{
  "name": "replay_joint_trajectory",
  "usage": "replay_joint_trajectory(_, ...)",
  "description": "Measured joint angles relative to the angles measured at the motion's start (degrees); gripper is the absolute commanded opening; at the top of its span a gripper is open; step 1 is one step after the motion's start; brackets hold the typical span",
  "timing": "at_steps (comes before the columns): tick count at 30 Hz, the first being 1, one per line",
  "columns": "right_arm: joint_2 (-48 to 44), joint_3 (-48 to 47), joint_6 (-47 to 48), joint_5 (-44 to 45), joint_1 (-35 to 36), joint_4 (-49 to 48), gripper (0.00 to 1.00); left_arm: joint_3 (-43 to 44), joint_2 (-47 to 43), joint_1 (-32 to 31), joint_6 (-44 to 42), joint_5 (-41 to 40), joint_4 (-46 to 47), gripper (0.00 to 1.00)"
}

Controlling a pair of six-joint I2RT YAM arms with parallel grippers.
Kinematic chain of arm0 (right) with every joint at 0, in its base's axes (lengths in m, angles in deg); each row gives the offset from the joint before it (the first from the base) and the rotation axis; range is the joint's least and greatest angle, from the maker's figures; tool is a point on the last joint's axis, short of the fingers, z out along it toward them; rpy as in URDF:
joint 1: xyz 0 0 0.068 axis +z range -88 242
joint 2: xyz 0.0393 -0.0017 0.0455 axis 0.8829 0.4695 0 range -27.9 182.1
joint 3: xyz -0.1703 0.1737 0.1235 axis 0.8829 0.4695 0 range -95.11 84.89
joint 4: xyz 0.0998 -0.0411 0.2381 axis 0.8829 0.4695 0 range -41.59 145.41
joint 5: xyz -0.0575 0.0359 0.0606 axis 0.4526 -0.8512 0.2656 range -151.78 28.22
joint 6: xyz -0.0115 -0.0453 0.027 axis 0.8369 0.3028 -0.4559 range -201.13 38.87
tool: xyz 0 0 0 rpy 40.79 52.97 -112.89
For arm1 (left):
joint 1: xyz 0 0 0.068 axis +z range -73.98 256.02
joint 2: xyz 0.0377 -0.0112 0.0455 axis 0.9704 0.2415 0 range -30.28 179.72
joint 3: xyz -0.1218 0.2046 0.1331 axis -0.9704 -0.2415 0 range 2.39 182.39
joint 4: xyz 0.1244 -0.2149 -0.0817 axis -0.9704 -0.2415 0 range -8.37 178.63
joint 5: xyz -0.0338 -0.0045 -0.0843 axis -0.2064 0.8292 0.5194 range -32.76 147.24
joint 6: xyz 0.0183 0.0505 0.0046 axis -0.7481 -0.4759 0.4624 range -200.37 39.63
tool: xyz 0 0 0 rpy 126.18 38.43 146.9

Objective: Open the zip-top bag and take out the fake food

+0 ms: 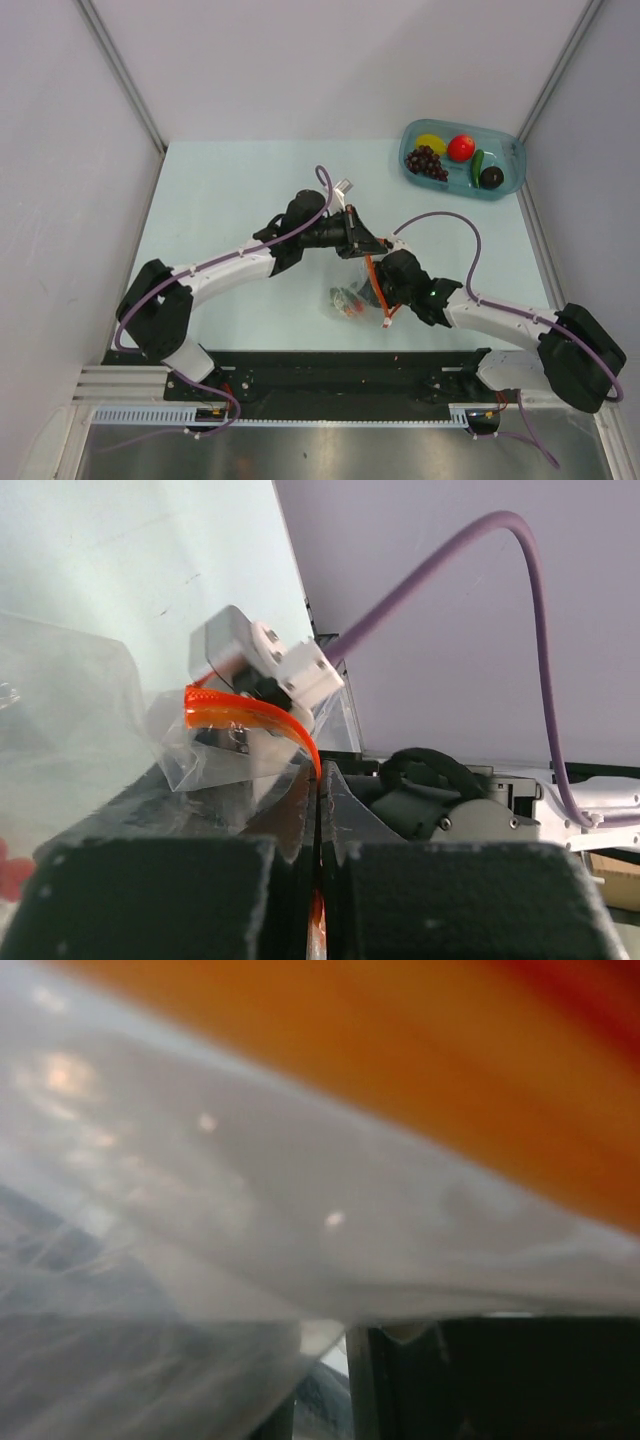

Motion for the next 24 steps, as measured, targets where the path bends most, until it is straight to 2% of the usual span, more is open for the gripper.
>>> replay_joint_trajectory(7,4.13,0.04,2.36,-3.39,-1.75,-2.71,0.51,-0.33,1.07,-0.02,0.81,0.02,1.01,0.00)
replay_joint_trajectory(11,6.51,0.04,3.23,-4.74,-1.92,-4.68,0.55,-0.98,1.14,-0.02,0.76,-0.02,1.29,0.00)
replay_joint_trajectory(17,12.48,0.04,4.33,-6.45,-1.97,-7.08,0.55,-2.89,1.33,-0.02,0.72,-0.31,1.31,0.00)
replay_joint_trajectory(20,13.38,0.00,4.70,-7.15,-1.97,-8.76,0.52,-4.00,1.36,-0.02,0.72,-0.39,1.60,0.00)
replay_joint_trajectory(23,13.81,0.00,5.09,-7.67,-2.03,-9.53,0.42,-4.68,1.36,0.00,0.72,-0.44,1.90,0.00)
replay_joint_trajectory(24,13.79,0.02,5.31,-7.69,-2.08,-9.42,0.33,-4.72,1.36,0.00,0.72,-0.44,1.92,0.00)
